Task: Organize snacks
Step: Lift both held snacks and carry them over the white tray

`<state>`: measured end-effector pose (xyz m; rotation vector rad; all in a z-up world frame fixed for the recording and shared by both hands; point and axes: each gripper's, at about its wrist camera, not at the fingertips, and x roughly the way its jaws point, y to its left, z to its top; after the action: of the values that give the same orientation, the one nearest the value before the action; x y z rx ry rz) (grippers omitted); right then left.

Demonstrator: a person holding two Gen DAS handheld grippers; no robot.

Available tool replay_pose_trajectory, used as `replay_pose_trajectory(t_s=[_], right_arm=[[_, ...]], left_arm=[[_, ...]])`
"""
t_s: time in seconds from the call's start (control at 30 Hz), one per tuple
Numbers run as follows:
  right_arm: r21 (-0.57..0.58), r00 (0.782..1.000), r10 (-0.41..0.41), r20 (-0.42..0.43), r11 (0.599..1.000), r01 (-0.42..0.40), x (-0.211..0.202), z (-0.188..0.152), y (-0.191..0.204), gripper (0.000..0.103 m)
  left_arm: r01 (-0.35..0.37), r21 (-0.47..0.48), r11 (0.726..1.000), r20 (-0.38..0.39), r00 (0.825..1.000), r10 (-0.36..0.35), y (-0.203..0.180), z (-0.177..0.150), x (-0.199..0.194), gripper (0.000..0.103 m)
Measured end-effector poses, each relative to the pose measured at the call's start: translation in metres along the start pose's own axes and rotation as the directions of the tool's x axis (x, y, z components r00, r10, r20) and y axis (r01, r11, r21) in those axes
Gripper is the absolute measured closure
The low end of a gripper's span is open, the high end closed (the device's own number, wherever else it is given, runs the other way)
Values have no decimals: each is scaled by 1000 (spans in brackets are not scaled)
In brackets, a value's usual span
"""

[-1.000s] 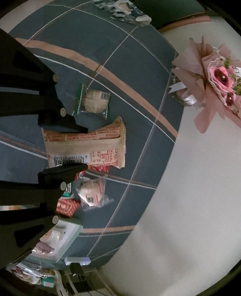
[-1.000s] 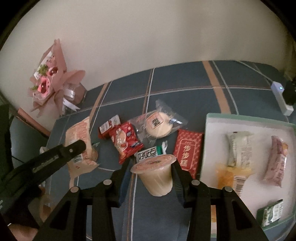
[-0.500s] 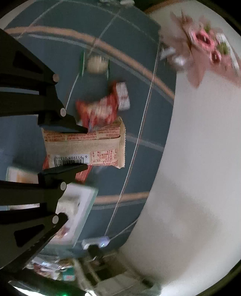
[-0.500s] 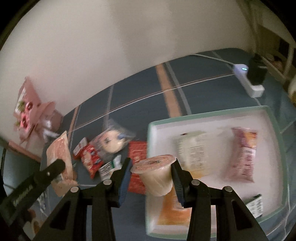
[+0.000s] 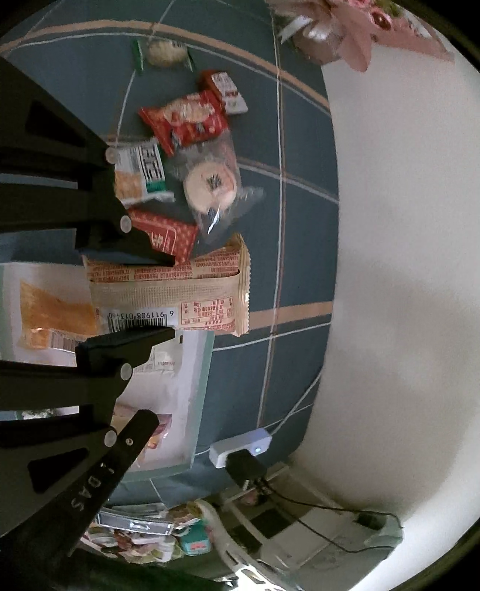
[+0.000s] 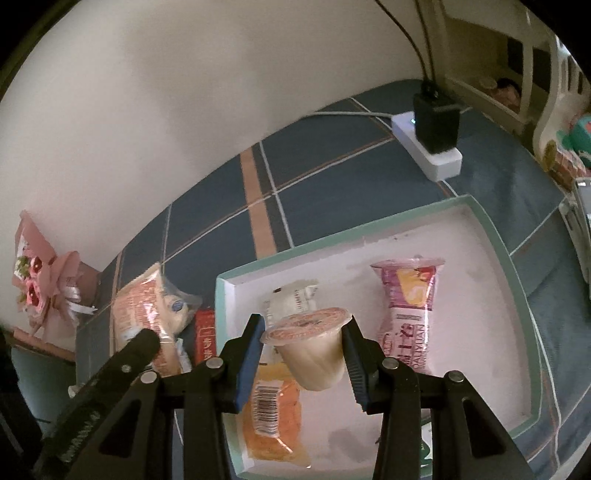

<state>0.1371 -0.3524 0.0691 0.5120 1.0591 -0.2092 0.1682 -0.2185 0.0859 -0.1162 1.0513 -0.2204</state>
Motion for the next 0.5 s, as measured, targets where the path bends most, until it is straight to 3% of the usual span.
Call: replay_pose_trajectory(t_s=[0.27, 0.5], right_arm=[[12, 1000, 12, -28, 1000, -12, 15, -1, -6, 58], [32, 999, 8, -51, 999, -7, 29, -3, -12, 58]], left_arm=[[18, 36, 999, -34, 999, -17, -4, -3, 45, 70], [30, 61, 998, -42, 999, -27, -12, -4, 61, 70]])
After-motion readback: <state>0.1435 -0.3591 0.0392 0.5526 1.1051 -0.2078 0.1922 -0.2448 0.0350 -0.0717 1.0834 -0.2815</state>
